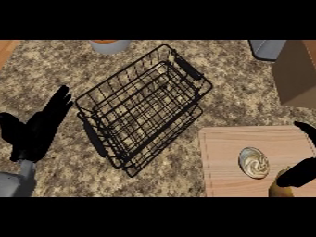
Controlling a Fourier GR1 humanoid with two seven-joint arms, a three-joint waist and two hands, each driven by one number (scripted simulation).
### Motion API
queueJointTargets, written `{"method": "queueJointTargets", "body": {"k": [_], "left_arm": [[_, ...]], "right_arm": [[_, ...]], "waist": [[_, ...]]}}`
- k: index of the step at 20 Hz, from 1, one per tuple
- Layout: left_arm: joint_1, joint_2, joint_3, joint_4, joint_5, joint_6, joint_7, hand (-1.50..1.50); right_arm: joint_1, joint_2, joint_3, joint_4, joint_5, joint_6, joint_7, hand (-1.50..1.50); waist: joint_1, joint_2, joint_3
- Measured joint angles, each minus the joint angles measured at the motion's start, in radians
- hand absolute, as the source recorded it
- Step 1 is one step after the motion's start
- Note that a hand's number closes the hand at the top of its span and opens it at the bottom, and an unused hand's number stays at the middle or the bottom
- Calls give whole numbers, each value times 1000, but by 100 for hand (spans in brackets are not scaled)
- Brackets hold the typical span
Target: Pick the pear from the cutting board and place it in the tiered basket
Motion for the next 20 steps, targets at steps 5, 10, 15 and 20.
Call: {"method": "queueJointTargets", "body": {"k": [5,10,15,20], "left_arm": [[-10,-7,8,0,-7,6,11,0],[17,3,28,-19,0,-11,9,0],[22,-2,39,-7,-10,-14,-4,0],[15,-19,39,-17,-18,-4,18,0]], "right_arm": [[-127,16,30,-30,-85,83,113,-150],[-180,68,85,29,-63,88,148,-150],[-171,101,137,83,-37,86,154,-150],[-150,144,176,141,13,76,139,-150]], "waist": [[-4,0,3],[-10,0,5],[-24,-1,6],[-31,-2,7]]}}
